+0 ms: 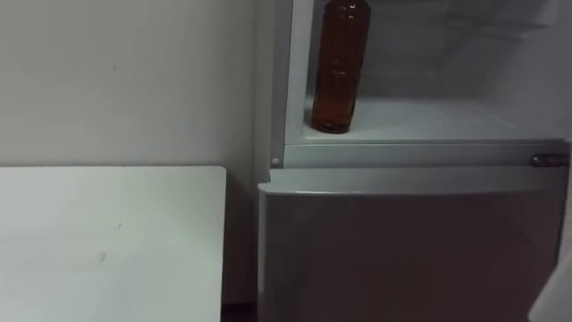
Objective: Put the bottle in the upper fridge
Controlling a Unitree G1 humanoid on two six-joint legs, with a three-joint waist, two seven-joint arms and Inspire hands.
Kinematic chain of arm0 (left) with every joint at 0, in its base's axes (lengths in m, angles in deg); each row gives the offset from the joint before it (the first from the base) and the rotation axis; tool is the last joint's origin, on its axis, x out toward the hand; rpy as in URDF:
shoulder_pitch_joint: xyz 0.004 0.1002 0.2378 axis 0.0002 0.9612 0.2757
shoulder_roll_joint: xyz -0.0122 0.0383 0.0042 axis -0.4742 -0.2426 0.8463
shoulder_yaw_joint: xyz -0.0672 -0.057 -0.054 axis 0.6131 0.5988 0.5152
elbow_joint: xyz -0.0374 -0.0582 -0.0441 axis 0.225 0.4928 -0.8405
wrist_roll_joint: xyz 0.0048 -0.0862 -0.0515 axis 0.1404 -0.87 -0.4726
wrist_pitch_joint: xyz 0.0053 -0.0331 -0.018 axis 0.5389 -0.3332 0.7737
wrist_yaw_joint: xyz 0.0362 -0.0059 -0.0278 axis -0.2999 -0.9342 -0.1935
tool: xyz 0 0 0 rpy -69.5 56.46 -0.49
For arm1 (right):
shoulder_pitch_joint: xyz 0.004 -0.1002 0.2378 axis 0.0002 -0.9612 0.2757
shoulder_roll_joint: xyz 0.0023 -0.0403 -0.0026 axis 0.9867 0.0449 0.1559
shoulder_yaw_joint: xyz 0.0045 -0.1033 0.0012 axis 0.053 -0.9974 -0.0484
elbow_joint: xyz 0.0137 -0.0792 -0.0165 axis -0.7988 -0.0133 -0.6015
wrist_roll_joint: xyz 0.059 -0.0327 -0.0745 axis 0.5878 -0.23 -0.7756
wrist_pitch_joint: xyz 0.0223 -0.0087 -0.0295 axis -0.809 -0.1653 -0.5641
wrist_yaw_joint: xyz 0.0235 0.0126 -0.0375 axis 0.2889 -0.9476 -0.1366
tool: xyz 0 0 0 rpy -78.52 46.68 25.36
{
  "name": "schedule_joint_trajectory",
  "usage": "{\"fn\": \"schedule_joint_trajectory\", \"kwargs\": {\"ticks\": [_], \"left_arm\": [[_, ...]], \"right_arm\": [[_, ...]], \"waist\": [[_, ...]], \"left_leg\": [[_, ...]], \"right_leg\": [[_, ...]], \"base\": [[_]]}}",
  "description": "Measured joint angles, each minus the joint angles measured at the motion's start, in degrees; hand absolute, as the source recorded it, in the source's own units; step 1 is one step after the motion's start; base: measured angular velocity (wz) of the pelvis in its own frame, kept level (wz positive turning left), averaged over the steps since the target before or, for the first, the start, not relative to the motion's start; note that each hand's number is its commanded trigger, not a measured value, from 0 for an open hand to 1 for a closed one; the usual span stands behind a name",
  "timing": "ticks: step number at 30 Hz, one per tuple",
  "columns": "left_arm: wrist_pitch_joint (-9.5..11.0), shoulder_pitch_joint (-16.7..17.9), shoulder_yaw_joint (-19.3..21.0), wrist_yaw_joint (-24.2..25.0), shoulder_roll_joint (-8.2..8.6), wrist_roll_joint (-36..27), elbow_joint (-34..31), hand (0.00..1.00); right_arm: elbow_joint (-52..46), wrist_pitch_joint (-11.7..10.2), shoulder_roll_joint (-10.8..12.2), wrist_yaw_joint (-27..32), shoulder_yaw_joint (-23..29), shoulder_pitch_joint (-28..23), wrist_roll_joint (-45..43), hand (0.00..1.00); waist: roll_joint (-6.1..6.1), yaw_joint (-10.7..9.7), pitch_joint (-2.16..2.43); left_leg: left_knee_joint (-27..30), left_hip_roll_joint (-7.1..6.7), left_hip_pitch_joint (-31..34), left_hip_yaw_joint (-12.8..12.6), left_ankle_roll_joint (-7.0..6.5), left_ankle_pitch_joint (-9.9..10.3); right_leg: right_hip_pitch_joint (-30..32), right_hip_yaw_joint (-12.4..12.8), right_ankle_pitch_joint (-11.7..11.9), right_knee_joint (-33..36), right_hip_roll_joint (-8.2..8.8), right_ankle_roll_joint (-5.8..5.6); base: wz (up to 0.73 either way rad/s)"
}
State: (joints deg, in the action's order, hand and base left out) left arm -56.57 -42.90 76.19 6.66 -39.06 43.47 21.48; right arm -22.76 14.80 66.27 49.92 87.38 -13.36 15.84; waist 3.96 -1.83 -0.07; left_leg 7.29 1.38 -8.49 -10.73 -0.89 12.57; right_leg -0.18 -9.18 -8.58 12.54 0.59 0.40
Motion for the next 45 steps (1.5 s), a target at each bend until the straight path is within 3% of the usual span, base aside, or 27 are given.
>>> {"fn": "schedule_joint_trajectory", "kwargs": {"ticks": [8,15,24,30,38,45], "left_arm": [[-0.2,-0.6,0.1,0.7,-0.12,1.1,0.2,0.00],[-0.2,-1.5,0.0,2.1,-0.30,1.1,0.8,0.00],[-0.3,-1.4,-0.1,2.1,-0.27,2.4,2.7,0.00],[-0.3,-2.3,-2.3,1.8,-0.07,3.0,2.3,0.00],[0.0,-3.8,-2.3,1.8,-0.09,3.3,2.2,0.00],[0.2,-4.0,-2.3,2.5,-0.09,3.4,2.3,0.00]], "right_arm": [[-0.3,0.0,0.0,-2.1,-1.7,0.1,-5.1,0.00],[-0.4,-0.1,0.0,-5.3,-2.2,0.1,-5.1,0.00],[-2.4,0.1,0.8,-8.2,-7.6,0.1,-7.4,0.00],[-4.3,0.2,0.9,-8.9,-11.2,0.4,-11.7,0.00],[-4.6,0.2,0.9,-11.4,-16.2,4.1,-14.7,0.00],[-4.8,0.3,0.9,-15.3,-18.5,6.4,-15.1,0.00]], "waist": [[0.54,1.1,0.00],[0.04,2.3,-0.19],[-0.14,2.6,-0.05],[0.00,3.8,-0.03],[-0.19,5.1,0.16],[0.12,5.8,0.01]], "left_leg": [[0.0,0.01,0.1,0.0,0.00,0.0],[0.0,0.03,0.0,0.0,0.00,0.0],[0.1,0.05,-0.1,0.1,0.00,0.0],[0.2,0.04,0.1,0.0,0.00,0.0],[0.1,0.11,0.0,0.1,0.00,0.0],[0.1,0.13,0.1,1.3,0.01,0.0]], "right_leg": [[0.1,-0.1,0.0,0.0,0.01,0.02],[0.0,0.0,0.1,0.0,-0.03,0.07],[-0.4,0.2,0.2,0.0,-0.11,0.13],[0.0,0.2,0.2,0.2,-0.06,0.16],[-0.2,0.3,0.4,0.1,-0.19,0.19],[-1.1,-0.5,0.5,-0.9,-0.16,0.14]], "base": [[0.00],[0.00],[0.00],[0.00],[0.00],[0.09]]}}
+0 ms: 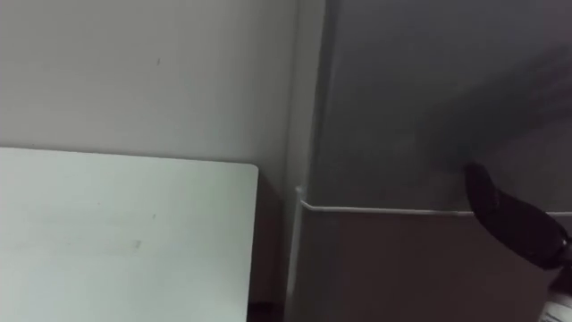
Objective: Put the bottle in the upper fridge
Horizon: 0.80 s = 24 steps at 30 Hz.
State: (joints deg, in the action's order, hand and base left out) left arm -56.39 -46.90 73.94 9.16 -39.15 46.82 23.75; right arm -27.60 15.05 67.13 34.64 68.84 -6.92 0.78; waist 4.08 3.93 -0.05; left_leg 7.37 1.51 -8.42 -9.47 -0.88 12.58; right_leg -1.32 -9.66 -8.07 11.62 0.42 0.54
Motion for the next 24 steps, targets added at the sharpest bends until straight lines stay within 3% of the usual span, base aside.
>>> {"fn": "schedule_joint_trajectory", "kwargs": {"ticks": [7,21,24], "left_arm": [[0.0,-0.4,0.0,0.2,0.00,0.0,0.0,0.00],[-0.5,-0.1,-0.1,-0.9,0.20,1.2,0.0,0.00],[-1.1,-0.3,-0.1,-1.1,0.34,2.8,0.3,0.00]], "right_arm": [[-0.2,0.1,0.0,-2.5,0.0,0.1,-1.1,0.00],[-0.5,0.9,0.3,-2.8,-3.7,4.0,-5.8,0.00],[-1.2,2.1,0.3,-3.2,-4.5,4.0,-5.8,0.00]], "waist": [[-0.12,1.1,-0.05],[0.00,1.4,0.01],[0.22,1.8,0.11]], "left_leg": [[0.0,-0.02,0.2,0.4,0.00,0.0],[0.2,-0.01,0.9,0.7,0.00,0.0],[0.2,0.04,0.8,0.6,0.01,0.0]], "right_leg": [[-0.1,-0.6,0.0,-0.1,0.09,-0.01],[0.2,-1.3,0.0,-0.2,0.16,0.03],[0.2,-1.4,0.1,-0.1,0.19,0.10]], "base": [[0.02],[0.00],[0.00]]}}
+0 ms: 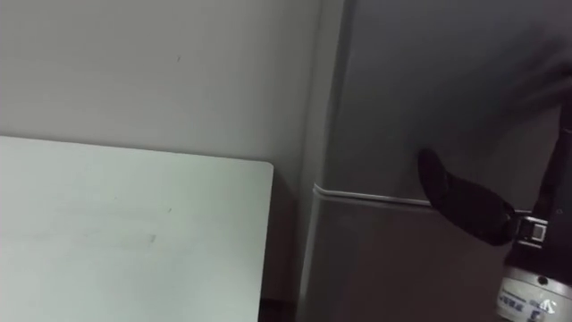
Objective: Put the bottle in the upper fridge
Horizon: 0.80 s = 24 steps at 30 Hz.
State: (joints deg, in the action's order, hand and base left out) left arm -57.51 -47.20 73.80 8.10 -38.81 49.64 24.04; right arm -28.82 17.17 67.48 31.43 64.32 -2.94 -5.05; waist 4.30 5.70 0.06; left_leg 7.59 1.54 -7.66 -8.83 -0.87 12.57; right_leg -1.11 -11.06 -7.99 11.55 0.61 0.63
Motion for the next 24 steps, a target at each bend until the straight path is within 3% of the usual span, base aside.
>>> {"fn": "schedule_joint_trajectory", "kwargs": {"ticks": [7,10,14,24], "left_arm": [[-0.8,-1.2,-1.2,0.4,0.00,0.6,0.1,0.00],[-1.0,-1.4,-1.1,0.9,-0.20,0.8,0.1,0.00],[-2.2,-1.8,-1.1,2.3,-0.66,1.2,-0.5,0.00],[-4.7,-1.9,-2.7,3.8,-1.77,1.0,-0.5,0.00]], "right_arm": [[0.7,0.6,0.2,-0.9,0.0,0.6,0.4,0.00],[2.7,0.2,1.9,-0.9,-0.1,2.3,0.4,0.00],[8.5,-0.8,2.2,0.4,-0.3,4.7,-2.8,0.00],[16.4,0.4,2.4,2.1,-2.3,9.7,-4.2,0.00]], "waist": [[-0.07,0.8,-0.26],[-0.11,0.9,-0.34],[0.18,0.9,-0.48],[0.89,1.1,-0.83]], "left_leg": [[-0.1,0.05,0.0,-0.2,0.03,0.0],[0.0,0.12,0.2,0.0,0.10,-0.1],[0.3,0.03,0.1,0.0,0.02,-0.1],[1.2,-0.08,0.0,0.2,-0.05,-0.7]], "right_leg": [[-0.1,-0.1,0.3,-0.2,0.02,0.13],[-0.3,-0.1,0.9,-1.0,-0.11,0.17],[-0.5,-0.1,1.2,-1.0,0.00,0.16],[-0.8,-0.3,1.3,-0.9,0.34,-0.08]], "base": [[-0.01],[-0.01],[0.00],[0.01]]}}
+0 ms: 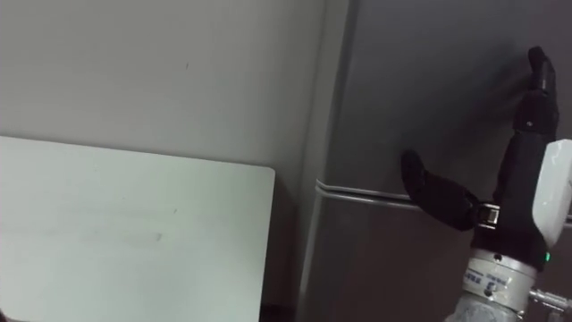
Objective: Put the bottle in the upper fridge
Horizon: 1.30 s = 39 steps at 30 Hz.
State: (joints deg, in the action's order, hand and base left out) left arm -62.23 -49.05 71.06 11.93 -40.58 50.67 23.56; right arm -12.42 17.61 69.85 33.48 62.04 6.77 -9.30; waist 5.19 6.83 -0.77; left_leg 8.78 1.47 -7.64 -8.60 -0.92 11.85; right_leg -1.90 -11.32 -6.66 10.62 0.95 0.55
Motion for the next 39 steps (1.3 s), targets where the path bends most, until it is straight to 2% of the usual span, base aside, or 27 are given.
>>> {"fn": "schedule_joint_trajectory", "kwargs": {"ticks": [3,10,12,14,17,21,24,28,33,35,39], "left_arm": [[-0.7,0.2,-0.6,0.7,0.09,0.1,-0.1,0.00],[-0.9,0.7,-0.5,1.1,0.07,0.0,-1.5,0.00],[-0.8,0.8,-0.5,1.1,0.07,-0.1,-2.4,0.00],[-0.6,0.9,-0.5,1.1,0.08,-0.2,-2.8,0.00],[0.8,1.9,0.1,1.0,-0.01,-0.5,-2.7,0.00],[1.9,2.7,2.1,-0.2,0.58,-0.5,-3.4,0.00],[2.0,3.1,2.4,-0.3,0.71,-0.5,-3.4,0.00],[2.5,3.4,3.7,-0.4,0.72,-0.4,-3.5,0.00],[4.0,4.3,5.2,-1.5,0.77,-0.5,-4.4,0.00],[4.7,4.4,5.2,-2.2,0.82,-0.5,-4.5,0.00],[5.7,4.6,5.2,-2.3,0.82,-0.8,-4.5,0.00]], "right_arm": [[1.7,0.8,-0.1,0.1,-0.2,1.1,0.0,0.00],[2.6,0.7,-1.1,0.1,0.1,1.3,1.1,0.00],[2.1,0.4,-1.1,0.2,0.1,1.3,1.9,0.00],[0.0,0.0,-1.1,-0.4,0.1,0.9,4.3,0.00],[-0.9,-1.5,-1.2,-1.4,1.2,-0.4,6.0,0.00],[-1.2,-2.3,-1.1,-2.2,3.9,-2.8,8.6,0.00],[-1.1,-2.2,-1.2,-2.0,7.0,-4.9,12.8,0.00],[1.3,-2.3,-1.2,-2.0,12.1,-8.2,17.4,0.00],[4.0,-2.3,-1.2,0.2,16.7,-10.9,21.3,0.00],[5.8,-2.2,-1.2,1.7,17.8,-11.8,23.8,0.00],[6.1,-2.3,-1.3,3.4,19.9,-14.2,30.6,0.00]], "waist": [[0.02,0.3,0.00],[-0.03,0.4,0.30],[-0.19,0.0,0.62],[-1.00,-0.4,1.12],[-1.76,-2.0,1.33],[-1.75,-2.1,1.27],[-1.72,-2.2,0.97],[-1.69,-3.7,0.93],[-1.57,-5.8,0.58],[-1.50,-6.7,0.65],[-1.59,-7.3,0.82]], "left_leg": [[0.7,0.06,0.3,0.1,0.06,0.0],[1.2,-0.10,1.3,1.1,0.06,-0.4],[1.5,-0.10,1.9,1.3,0.04,-0.4],[1.7,-0.09,2.2,1.3,0.02,-0.4],[2.0,-0.15,1.8,2.7,-0.12,-0.3],[1.9,-0.15,1.4,2.6,-0.13,-0.1],[1.5,-0.10,1.0,2.6,-0.14,-0.1],[0.9,-0.11,1.1,2.6,-0.14,-0.1],[0.3,-0.22,1.1,2.4,-0.10,-0.1],[-0.1,-0.15,1.0,2.2,-0.05,-0.1],[-0.2,-0.07,1.0,1.7,0.04,-0.1]], "right_leg": [[0.0,0.0,0.2,0.0,0.17,-0.07],[0.2,-0.6,0.5,-0.1,0.18,-0.04],[0.6,-1.2,0.7,-0.1,0.38,0.11],[0.6,-1.4,1.3,-0.1,0.32,0.71],[-0.8,-1.6,1.2,-0.9,0.30,0.47],[-1.1,-1.5,0.9,-1.1,0.19,0.21],[-1.0,-1.7,0.8,-1.0,0.17,0.23],[-1.2,-1.8,0.7,-1.0,0.23,0.21],[-0.9,-1.5,0.3,-1.0,0.07,0.14],[-0.6,-1.4,0.2,-1.0,-0.07,0.22],[-0.2,-1.2,0.0,-1.0,-0.19,0.32]], "base": [[0.02],[0.07],[0.05],[0.00],[0.22],[0.04],[0.00],[0.03],[-0.02],[-0.05],[-0.06]]}}
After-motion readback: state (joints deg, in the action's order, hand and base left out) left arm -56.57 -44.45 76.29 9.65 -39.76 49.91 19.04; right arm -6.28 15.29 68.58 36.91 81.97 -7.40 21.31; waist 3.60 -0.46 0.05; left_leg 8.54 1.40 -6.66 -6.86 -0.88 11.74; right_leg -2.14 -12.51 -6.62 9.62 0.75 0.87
